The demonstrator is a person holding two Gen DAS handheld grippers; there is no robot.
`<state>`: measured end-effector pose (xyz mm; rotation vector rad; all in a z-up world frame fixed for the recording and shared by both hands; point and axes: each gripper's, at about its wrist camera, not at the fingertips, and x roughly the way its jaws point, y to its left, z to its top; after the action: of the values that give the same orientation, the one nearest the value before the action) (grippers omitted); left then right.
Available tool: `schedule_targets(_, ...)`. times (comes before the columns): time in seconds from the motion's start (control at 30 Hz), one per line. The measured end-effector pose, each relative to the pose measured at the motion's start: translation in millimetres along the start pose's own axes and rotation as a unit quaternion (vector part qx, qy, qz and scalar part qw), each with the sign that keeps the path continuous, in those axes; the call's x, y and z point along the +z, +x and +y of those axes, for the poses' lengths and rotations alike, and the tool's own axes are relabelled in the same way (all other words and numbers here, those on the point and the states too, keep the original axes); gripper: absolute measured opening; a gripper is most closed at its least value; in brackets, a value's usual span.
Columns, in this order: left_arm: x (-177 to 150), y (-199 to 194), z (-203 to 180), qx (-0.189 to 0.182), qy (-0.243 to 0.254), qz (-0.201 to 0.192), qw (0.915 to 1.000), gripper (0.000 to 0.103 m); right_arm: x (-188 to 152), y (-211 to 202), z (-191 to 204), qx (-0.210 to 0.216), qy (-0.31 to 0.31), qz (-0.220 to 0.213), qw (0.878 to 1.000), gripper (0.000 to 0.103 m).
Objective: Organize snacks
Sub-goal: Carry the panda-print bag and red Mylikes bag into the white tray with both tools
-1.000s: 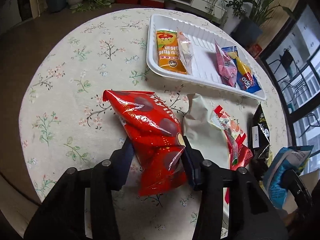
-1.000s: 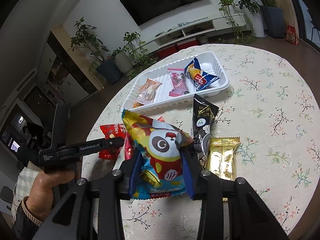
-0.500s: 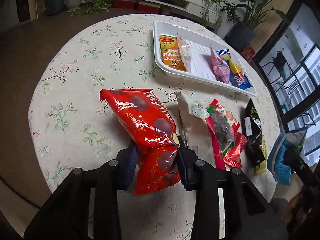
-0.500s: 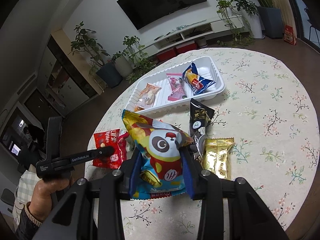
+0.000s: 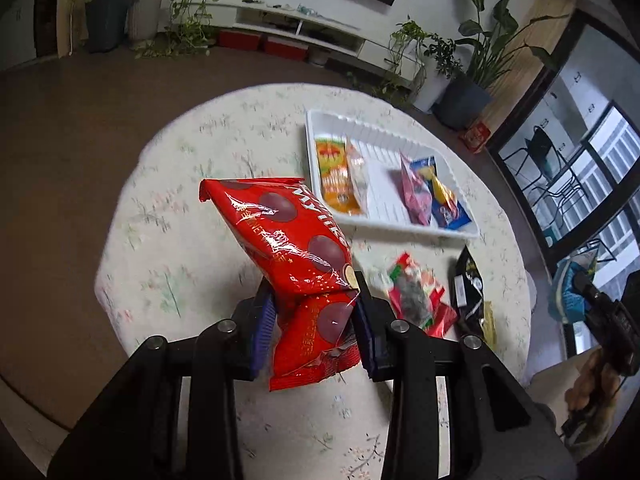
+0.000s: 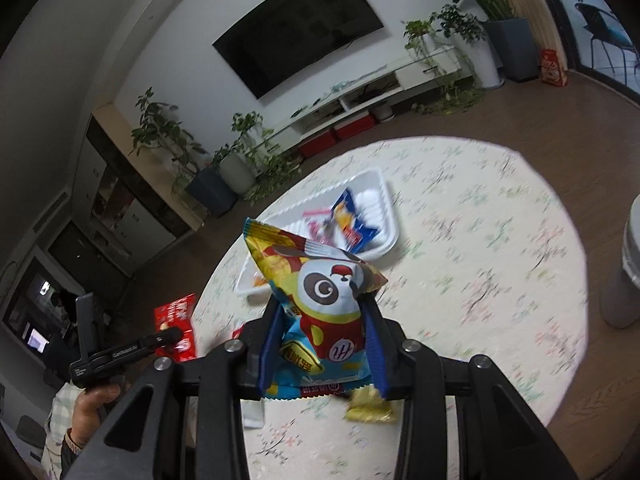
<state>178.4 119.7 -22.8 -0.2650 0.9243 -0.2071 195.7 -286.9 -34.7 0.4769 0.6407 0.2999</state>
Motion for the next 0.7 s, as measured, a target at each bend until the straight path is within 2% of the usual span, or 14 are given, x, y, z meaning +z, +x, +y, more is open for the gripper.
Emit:
schedule_targets(0.17,50.4,-5.7,-18.7,-0.003,0.033,-0.022,0.9992,0.033,47.2,-9.1,-2.4,-0.016,-0.016,-0.033,0.999,0.040)
schedule_targets(0.3,90.6,6.4,-49.0,-0.002,0.075,-0.024,0.9969,0.033,82.8,9.0,15.8,-0.018,-0.047,-0.030,0.998,0.040)
schedule_targets(0.47,128.0,57.1,-89.6,-0.018,0.132,0.017,0.9910,0.033,114.8,64.4,49.6,-0.009,-0.087,0.009,0.996,0.040)
schedule_targets(0.57,142.0,92.2,-98.0,-0.009,0.145,0.037,0.9887,0.033,119.1,103.9,62.6,-0.010,-0.102,0.043,0.994,0.040)
schedule_targets(0.7,149.3,140.2,-100.3,-0.005,0.148,0.064,0.9868,0.033,114.3,160.9,69.5,-0.036,-0.123,0.086,0.988,0.040)
